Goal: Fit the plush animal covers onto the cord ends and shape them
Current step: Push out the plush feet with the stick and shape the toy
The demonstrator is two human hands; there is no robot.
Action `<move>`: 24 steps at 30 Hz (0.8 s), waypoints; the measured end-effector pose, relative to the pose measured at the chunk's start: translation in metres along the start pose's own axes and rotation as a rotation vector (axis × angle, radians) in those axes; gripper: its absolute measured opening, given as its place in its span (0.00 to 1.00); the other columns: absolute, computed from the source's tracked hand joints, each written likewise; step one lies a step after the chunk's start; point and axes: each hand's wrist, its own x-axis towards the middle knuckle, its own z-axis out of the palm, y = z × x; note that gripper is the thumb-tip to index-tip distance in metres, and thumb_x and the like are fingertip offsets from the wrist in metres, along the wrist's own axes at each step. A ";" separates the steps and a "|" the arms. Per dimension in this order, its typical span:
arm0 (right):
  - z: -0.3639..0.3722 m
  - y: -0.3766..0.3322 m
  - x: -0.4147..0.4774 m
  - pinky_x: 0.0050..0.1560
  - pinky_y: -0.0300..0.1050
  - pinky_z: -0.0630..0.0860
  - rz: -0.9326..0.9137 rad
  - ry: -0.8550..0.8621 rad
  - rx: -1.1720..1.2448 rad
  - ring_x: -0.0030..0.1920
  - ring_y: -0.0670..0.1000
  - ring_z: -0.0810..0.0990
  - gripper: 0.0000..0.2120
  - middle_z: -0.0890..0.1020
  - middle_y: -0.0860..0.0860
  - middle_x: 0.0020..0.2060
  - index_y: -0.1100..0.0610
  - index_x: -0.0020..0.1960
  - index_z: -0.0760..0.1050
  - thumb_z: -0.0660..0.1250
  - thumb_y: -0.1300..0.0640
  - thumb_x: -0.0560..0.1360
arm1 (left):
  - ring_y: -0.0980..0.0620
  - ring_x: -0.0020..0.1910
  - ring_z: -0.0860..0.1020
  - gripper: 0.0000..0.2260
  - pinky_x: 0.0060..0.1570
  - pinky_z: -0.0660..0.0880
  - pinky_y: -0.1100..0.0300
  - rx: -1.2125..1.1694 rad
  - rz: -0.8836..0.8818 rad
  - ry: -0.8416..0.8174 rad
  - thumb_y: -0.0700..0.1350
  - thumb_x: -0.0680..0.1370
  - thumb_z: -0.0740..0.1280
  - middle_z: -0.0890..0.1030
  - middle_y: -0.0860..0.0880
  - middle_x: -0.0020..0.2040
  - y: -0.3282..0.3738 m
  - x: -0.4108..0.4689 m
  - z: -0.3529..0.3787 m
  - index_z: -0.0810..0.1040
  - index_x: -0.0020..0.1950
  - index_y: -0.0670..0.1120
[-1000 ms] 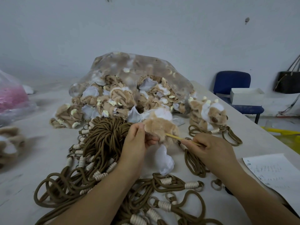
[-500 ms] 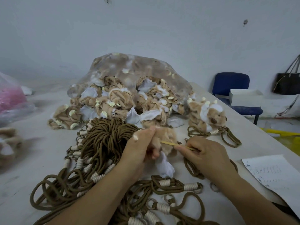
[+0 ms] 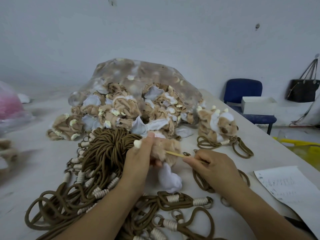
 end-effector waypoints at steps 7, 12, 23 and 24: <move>-0.001 -0.003 0.000 0.32 0.45 0.70 -0.121 -0.008 -0.072 0.31 0.47 0.72 0.27 0.72 0.47 0.28 0.52 0.31 0.70 0.53 0.29 0.69 | 0.52 0.22 0.73 0.28 0.27 0.71 0.63 0.037 0.124 -0.146 0.53 0.82 0.61 0.74 0.45 0.22 0.000 -0.007 0.004 0.75 0.22 0.47; 0.006 -0.006 -0.001 0.35 0.43 0.70 -0.017 -0.026 0.084 0.34 0.47 0.74 0.26 0.75 0.48 0.29 0.51 0.32 0.71 0.55 0.28 0.67 | 0.52 0.23 0.74 0.27 0.29 0.72 0.64 0.114 0.199 -0.185 0.56 0.81 0.57 0.74 0.46 0.22 -0.002 -0.004 0.009 0.72 0.23 0.47; 0.007 0.003 -0.002 0.33 0.49 0.72 0.092 -0.070 0.168 0.28 0.48 0.73 0.26 0.74 0.50 0.27 0.52 0.30 0.68 0.57 0.28 0.66 | 0.61 0.35 0.80 0.16 0.36 0.72 0.74 0.187 0.219 -0.029 0.60 0.75 0.61 0.84 0.52 0.35 -0.002 -0.005 0.002 0.83 0.37 0.54; 0.005 0.004 -0.002 0.32 0.48 0.71 0.091 -0.073 0.162 0.28 0.48 0.72 0.26 0.74 0.50 0.26 0.51 0.30 0.68 0.57 0.28 0.66 | 0.60 0.36 0.80 0.17 0.36 0.73 0.73 0.186 0.222 -0.029 0.62 0.73 0.61 0.84 0.50 0.37 -0.002 -0.005 0.002 0.83 0.41 0.53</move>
